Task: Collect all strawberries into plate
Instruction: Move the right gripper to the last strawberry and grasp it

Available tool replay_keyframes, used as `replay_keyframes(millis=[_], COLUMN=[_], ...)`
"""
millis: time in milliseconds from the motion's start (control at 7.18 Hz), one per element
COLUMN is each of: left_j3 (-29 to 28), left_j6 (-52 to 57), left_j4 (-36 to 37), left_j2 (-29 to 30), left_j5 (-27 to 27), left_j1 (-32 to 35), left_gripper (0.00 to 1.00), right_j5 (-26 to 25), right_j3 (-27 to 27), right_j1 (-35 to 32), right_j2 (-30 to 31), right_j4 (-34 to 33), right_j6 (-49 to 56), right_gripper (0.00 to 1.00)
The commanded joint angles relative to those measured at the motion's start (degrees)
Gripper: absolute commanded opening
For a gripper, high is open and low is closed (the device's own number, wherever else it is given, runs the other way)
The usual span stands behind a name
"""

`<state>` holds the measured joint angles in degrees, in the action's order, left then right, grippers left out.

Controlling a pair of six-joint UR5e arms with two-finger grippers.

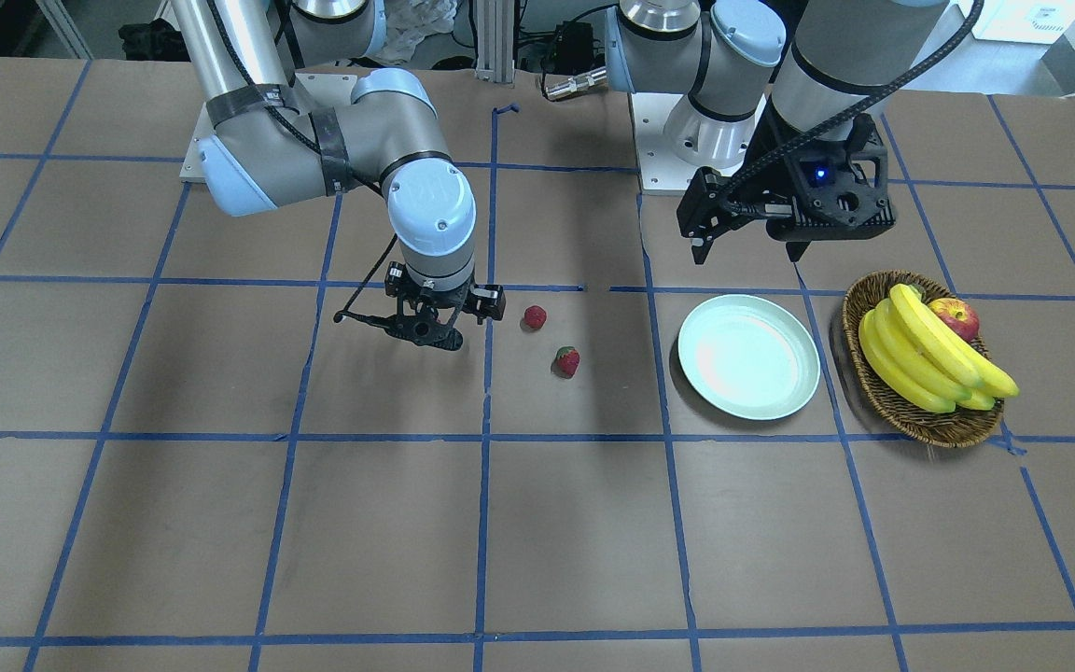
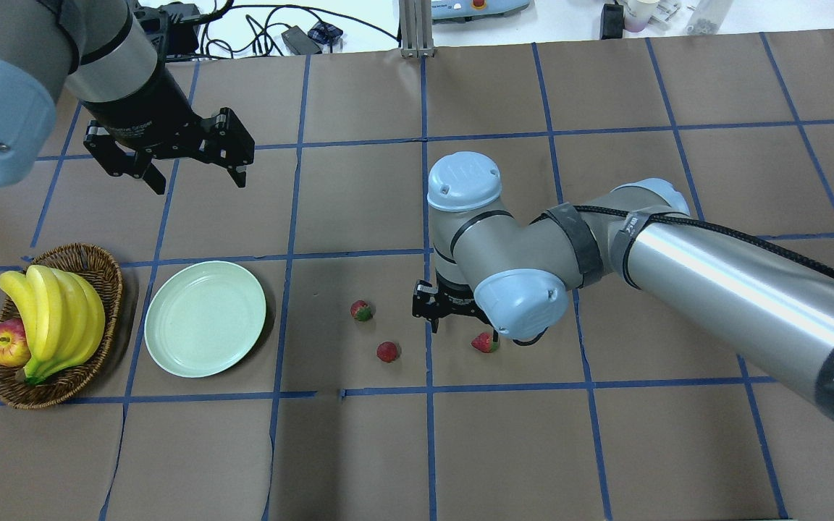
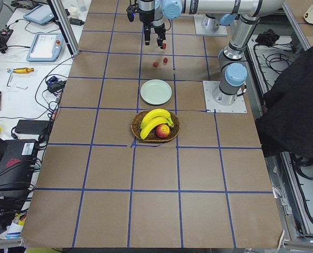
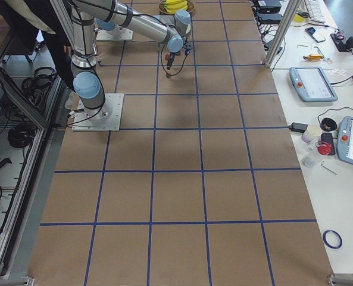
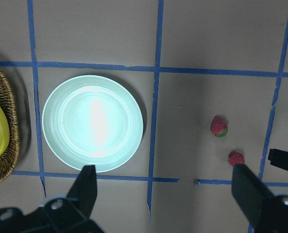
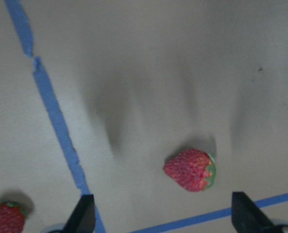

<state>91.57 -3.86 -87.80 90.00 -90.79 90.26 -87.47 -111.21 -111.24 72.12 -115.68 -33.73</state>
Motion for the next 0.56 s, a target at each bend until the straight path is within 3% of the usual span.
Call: replay_keyframes(millis=[0, 278, 418], left_j3=[0.01, 0.10, 0.01], left_j6=[-0.01, -0.01, -0.01], left_j4=[0.00, 0.00, 0.00], left_j2=[0.09, 0.09, 0.09], left_j5=[0.00, 0.00, 0.00], left_j1=[0.00, 0.00, 0.00], left_gripper=[1.00, 1.00, 1.00], right_j5=[-1.21, -1.47, -1.47], right_j3=[-2.78, -2.96, -3.05], right_j1=[0.75, 1.02, 1.02], right_j2=[0.04, -0.40, -0.66], right_j4=[-3.41, -3.50, -3.50], right_j6=[-0.10, 0.07, 0.16], right_gripper=[1.00, 1.00, 0.89])
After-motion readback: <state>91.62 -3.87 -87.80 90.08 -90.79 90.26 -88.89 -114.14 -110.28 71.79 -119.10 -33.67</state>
